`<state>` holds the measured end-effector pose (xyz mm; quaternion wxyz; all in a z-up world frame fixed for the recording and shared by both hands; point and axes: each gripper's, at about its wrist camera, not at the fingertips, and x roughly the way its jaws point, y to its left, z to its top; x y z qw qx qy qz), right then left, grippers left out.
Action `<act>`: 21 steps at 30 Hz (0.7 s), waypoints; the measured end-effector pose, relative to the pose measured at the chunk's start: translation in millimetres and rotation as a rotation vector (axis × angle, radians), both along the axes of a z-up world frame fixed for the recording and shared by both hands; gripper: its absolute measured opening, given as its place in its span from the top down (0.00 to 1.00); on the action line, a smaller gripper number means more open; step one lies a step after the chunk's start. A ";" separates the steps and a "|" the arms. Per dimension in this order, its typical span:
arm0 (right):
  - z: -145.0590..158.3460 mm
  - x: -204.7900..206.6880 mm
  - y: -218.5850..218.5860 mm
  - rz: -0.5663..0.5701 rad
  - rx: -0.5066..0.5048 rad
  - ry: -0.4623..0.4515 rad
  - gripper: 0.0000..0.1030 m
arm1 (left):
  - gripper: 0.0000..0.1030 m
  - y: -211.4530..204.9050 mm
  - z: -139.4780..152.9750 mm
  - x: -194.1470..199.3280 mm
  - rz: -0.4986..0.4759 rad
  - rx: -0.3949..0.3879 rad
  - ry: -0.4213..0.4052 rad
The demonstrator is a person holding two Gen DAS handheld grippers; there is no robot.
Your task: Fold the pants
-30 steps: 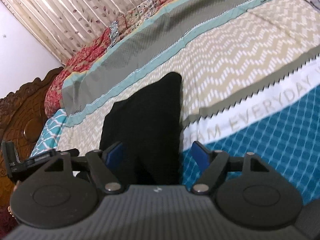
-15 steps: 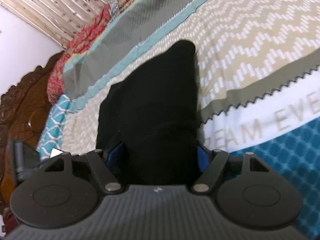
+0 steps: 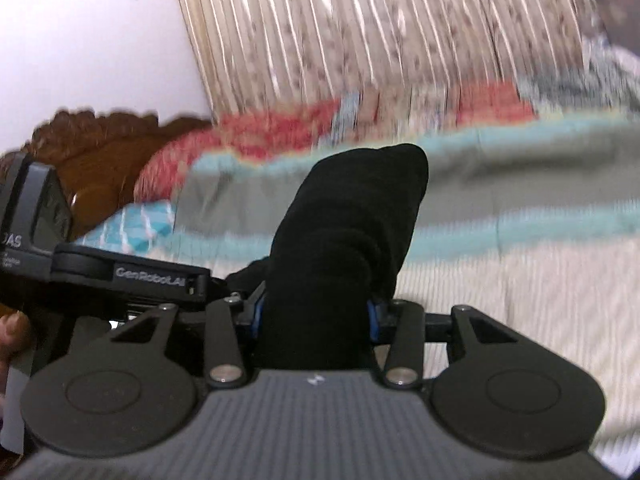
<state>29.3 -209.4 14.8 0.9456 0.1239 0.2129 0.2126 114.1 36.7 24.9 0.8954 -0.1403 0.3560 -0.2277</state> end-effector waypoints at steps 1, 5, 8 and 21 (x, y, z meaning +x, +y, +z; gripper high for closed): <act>3.1 13.0 -7.3 -0.009 0.008 -0.025 0.55 | 0.72 -4.1 7.2 12.3 0.007 0.000 -0.031; -3.4 77.6 -29.4 -0.064 0.029 -0.056 0.54 | 0.72 -32.8 1.4 74.3 0.047 0.057 -0.108; -24.1 129.9 -40.7 -0.107 0.029 -0.005 0.55 | 0.72 -52.2 -22.8 123.2 0.088 0.081 -0.056; -101.8 182.4 -85.5 -0.323 0.096 0.302 0.30 | 0.43 -72.1 -102.8 155.0 0.178 0.280 0.100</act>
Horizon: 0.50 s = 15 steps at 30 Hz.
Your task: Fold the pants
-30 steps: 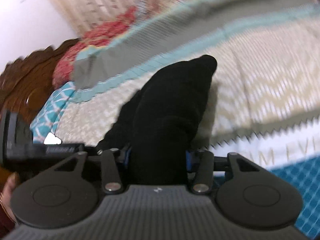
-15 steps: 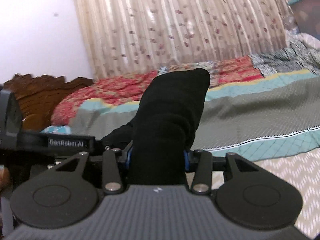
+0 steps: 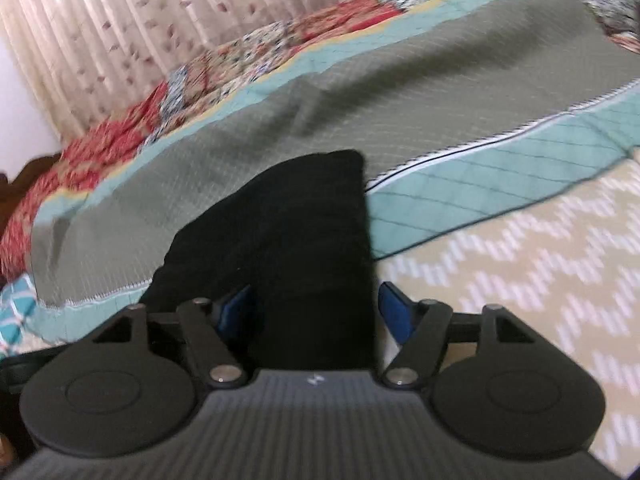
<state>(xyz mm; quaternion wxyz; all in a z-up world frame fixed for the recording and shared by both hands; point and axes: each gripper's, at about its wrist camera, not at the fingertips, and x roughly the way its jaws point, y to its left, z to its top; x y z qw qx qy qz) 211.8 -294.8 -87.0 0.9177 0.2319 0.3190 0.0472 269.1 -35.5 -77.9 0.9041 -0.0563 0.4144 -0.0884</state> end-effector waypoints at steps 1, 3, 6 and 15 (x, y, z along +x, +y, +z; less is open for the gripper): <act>6.9 -9.9 1.6 -0.012 -0.025 -0.009 0.30 | 0.39 3.0 5.6 -3.6 0.023 -0.005 0.016; 22.0 -35.6 7.2 -0.033 -0.093 -0.037 0.29 | 0.31 12.7 14.4 -19.3 0.067 -0.015 0.024; 33.1 -73.1 12.1 -0.017 -0.117 -0.047 0.27 | 0.23 19.8 25.7 -60.2 0.075 0.025 0.015; 36.9 -163.0 41.9 0.037 -0.105 0.049 0.19 | 0.03 27.4 48.8 -168.3 -0.001 0.146 0.040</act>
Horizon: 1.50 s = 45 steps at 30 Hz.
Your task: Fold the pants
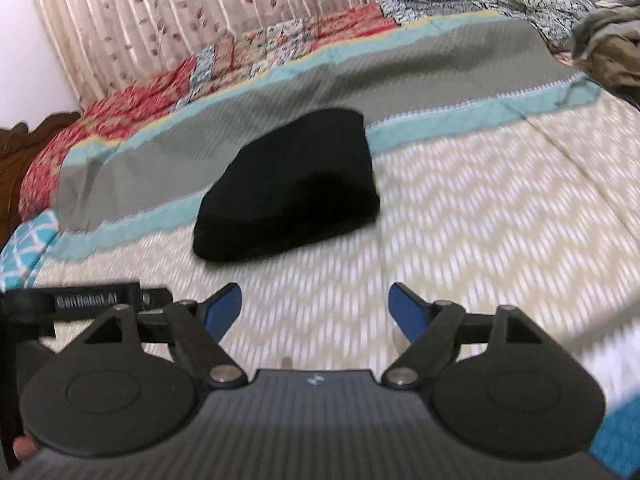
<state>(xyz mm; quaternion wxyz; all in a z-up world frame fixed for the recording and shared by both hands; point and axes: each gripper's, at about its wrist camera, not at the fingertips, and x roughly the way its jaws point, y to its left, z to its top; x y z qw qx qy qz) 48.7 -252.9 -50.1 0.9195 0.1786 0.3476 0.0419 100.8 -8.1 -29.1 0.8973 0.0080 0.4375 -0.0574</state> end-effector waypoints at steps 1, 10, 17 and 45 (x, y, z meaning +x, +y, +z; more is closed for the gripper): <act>-1.5 -5.7 2.2 0.015 -0.006 0.015 0.18 | 0.02 1.5 2.7 -10.4 -0.001 -0.001 -0.006; -9.8 -59.2 19.6 0.056 -0.027 0.138 0.16 | 0.00 8.9 15.6 -65.8 -0.013 0.007 -0.013; -3.8 -83.3 18.5 0.012 0.037 0.150 0.14 | 0.00 16.6 20.7 -86.5 0.027 0.042 -0.013; 32.7 -111.3 18.5 -0.023 0.085 0.055 0.12 | 0.00 14.1 54.0 -114.7 0.014 0.234 -0.160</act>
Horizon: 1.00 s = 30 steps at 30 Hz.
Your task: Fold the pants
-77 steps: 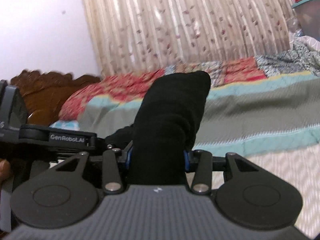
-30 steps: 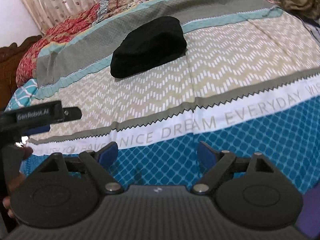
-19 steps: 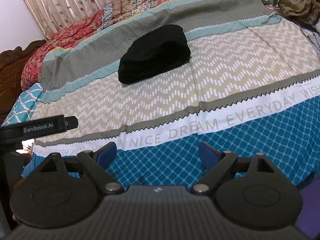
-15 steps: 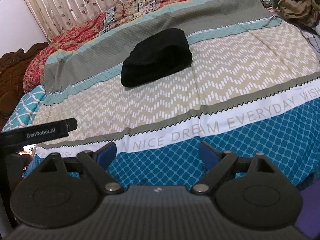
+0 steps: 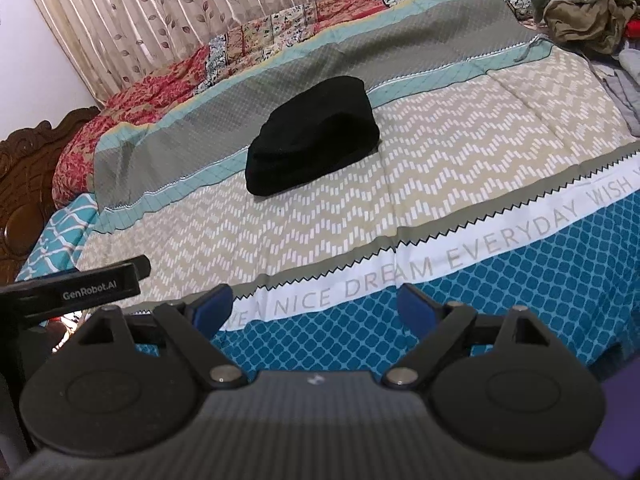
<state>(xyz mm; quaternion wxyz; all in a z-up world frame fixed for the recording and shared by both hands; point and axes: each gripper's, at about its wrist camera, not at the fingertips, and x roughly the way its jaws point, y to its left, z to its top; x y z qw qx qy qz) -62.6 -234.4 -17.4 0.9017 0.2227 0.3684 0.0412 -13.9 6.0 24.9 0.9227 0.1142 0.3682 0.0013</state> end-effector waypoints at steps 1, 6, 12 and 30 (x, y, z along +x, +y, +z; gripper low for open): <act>1.2 -0.8 -0.6 0.000 -0.002 -0.005 0.12 | 0.00 -0.1 0.4 0.0 -0.001 -0.002 0.003; 4.5 -2.2 0.5 0.002 -0.011 -0.017 0.12 | 0.00 -3.5 1.2 -2.9 -0.014 -0.001 0.010; 5.4 -2.9 1.9 0.005 -0.018 -0.020 0.12 | 0.00 -8.1 0.8 -5.9 -0.040 0.004 0.015; 0.7 -2.6 3.1 0.004 -0.013 -0.010 0.11 | 0.00 -10.9 -1.5 -7.3 -0.021 0.005 0.026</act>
